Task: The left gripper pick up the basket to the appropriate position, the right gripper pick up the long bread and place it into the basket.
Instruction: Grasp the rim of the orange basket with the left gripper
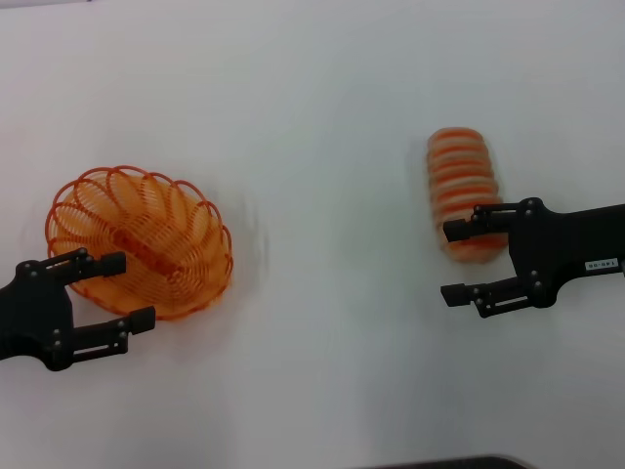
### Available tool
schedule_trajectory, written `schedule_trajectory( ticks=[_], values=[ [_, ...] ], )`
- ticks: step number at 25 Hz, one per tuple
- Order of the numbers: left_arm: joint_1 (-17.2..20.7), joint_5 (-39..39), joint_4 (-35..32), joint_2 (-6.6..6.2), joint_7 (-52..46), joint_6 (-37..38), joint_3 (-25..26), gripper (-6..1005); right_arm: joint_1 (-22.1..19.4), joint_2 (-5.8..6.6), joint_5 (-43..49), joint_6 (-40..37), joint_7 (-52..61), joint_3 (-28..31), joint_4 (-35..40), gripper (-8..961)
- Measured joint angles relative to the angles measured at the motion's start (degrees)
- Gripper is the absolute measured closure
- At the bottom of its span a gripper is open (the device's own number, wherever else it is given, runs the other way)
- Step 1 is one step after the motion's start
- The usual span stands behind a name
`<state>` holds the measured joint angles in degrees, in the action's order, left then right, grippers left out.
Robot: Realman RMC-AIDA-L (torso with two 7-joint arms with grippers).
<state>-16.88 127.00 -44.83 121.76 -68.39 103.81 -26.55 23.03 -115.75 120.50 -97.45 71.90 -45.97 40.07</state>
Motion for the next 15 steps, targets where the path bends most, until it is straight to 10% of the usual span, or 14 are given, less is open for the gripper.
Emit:
schedule_trajectory(
  ticks=[15],
  values=[
    [-0.39,-1.76,0.27,0.21,-1.16,0.19,2.06,197,0.4,0.0,-0.31,0.07,0.1,0.47,0.1,85]
  ],
)
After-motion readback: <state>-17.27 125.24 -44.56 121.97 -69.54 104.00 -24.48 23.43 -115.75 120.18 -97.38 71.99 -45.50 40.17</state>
